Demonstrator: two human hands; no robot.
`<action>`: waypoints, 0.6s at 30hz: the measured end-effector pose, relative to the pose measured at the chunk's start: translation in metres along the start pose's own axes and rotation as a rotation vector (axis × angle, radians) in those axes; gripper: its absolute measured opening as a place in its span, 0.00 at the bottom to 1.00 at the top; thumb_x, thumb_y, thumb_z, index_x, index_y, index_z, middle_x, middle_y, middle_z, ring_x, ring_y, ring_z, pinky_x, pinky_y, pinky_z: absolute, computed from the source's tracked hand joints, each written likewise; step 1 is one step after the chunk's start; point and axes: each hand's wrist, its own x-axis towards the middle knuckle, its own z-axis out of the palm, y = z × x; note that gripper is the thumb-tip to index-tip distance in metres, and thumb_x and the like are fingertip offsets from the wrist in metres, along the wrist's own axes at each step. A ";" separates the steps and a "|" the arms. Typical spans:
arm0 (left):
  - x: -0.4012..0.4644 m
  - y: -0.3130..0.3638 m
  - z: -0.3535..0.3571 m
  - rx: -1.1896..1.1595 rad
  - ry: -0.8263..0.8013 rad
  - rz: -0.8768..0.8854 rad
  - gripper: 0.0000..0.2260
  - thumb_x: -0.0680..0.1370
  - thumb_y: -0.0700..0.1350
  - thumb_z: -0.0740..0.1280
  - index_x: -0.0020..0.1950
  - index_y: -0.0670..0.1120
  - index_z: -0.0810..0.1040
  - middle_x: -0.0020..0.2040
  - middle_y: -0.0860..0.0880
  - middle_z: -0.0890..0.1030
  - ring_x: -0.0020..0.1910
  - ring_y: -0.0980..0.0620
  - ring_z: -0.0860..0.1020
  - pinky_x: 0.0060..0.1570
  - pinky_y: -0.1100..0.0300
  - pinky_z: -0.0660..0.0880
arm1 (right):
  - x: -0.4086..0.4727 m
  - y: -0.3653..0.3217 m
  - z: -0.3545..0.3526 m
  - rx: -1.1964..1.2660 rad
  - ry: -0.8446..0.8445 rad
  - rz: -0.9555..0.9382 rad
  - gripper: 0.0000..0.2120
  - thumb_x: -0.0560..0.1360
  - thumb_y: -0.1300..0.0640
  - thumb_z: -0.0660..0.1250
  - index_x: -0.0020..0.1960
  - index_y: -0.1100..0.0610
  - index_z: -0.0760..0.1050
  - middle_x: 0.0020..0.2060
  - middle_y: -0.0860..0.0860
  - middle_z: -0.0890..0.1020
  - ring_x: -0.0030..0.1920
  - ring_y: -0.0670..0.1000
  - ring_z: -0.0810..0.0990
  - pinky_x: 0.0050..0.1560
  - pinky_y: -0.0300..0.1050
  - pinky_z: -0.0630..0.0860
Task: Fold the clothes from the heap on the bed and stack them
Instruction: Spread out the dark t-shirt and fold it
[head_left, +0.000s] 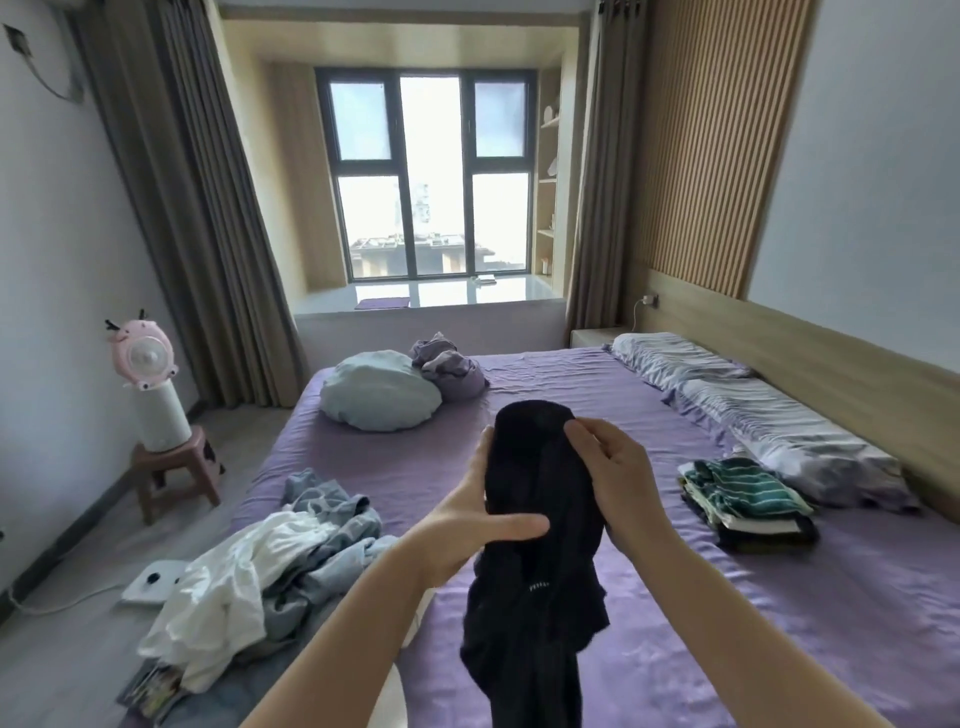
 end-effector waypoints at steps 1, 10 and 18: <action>0.004 -0.003 0.008 0.062 0.003 -0.008 0.46 0.70 0.31 0.73 0.77 0.58 0.51 0.66 0.56 0.74 0.63 0.59 0.76 0.54 0.64 0.75 | 0.007 0.001 -0.011 -0.023 0.007 -0.010 0.07 0.76 0.52 0.66 0.42 0.45 0.81 0.39 0.43 0.84 0.42 0.44 0.82 0.46 0.44 0.78; 0.063 0.008 0.040 0.338 0.299 -0.104 0.18 0.72 0.40 0.74 0.60 0.42 0.78 0.44 0.46 0.82 0.40 0.53 0.80 0.42 0.61 0.78 | 0.076 0.004 -0.162 -0.136 -0.011 -0.002 0.06 0.73 0.52 0.70 0.37 0.48 0.82 0.33 0.41 0.83 0.34 0.36 0.78 0.35 0.27 0.72; 0.120 0.011 0.081 0.664 0.376 0.036 0.27 0.72 0.57 0.70 0.33 0.32 0.74 0.36 0.37 0.71 0.34 0.54 0.70 0.40 0.58 0.67 | 0.114 0.022 -0.248 -0.410 -0.176 -0.067 0.08 0.76 0.47 0.65 0.40 0.46 0.79 0.35 0.41 0.80 0.37 0.36 0.76 0.39 0.32 0.68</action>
